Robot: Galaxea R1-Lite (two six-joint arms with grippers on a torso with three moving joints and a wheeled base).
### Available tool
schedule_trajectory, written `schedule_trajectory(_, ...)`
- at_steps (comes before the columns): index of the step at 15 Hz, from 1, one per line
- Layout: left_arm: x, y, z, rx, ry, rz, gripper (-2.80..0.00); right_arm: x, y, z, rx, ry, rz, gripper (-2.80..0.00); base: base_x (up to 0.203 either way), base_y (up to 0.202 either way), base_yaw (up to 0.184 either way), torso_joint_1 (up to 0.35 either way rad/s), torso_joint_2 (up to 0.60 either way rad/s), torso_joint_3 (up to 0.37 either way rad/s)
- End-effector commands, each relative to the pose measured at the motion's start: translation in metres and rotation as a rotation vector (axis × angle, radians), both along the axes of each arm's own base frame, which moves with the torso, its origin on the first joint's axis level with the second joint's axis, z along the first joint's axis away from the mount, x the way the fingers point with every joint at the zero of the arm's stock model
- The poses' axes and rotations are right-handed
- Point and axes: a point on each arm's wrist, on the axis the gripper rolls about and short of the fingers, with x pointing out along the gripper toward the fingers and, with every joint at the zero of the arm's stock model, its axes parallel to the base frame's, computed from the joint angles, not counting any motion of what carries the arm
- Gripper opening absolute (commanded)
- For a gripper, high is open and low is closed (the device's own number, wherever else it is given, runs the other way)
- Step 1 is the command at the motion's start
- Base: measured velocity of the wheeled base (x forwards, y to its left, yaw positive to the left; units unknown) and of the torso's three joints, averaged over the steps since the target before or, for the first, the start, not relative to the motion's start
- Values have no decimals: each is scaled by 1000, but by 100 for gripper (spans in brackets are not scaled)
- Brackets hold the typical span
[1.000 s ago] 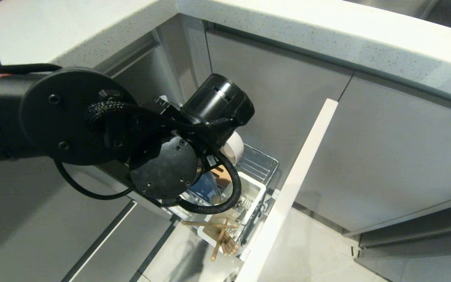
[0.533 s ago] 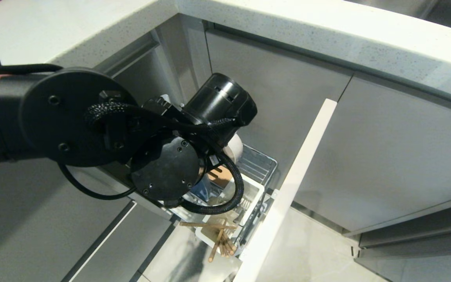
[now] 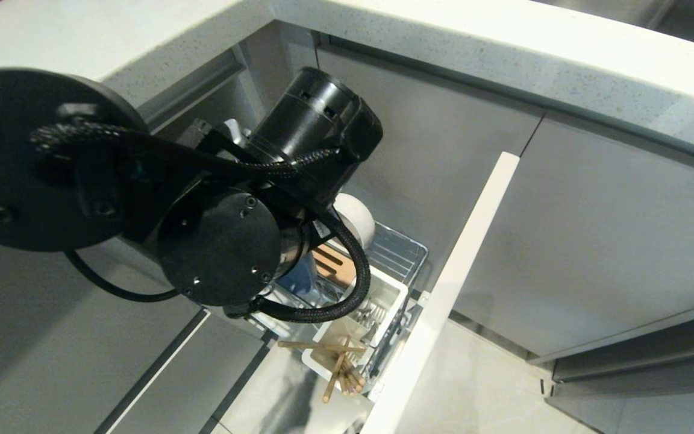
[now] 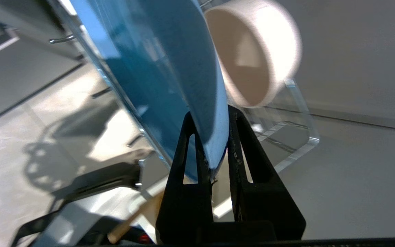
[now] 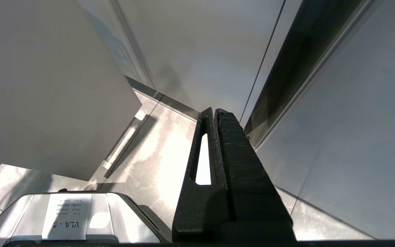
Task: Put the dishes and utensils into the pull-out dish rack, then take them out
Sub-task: Take the plate out of the cupboard
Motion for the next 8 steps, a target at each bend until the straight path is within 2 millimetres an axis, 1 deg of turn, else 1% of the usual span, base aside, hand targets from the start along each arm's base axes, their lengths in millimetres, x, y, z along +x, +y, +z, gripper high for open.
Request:
schedule_trajectory(1,-16,9,21,-74,-53,-26,-280,0,0,0,-1,-1,1,-280,0,0,0,0,0,0)
schedule_trajectory(5,-43,19,48,-121,-127,-130,-280,0,0,0,0,-3,0,-280,0,0,0,0,0,0)
schedule_trajectory(8,-64,46,79,-174,-217,-191,-280,0,0,0,0,-3,0,-280,0,0,0,0,0,0)
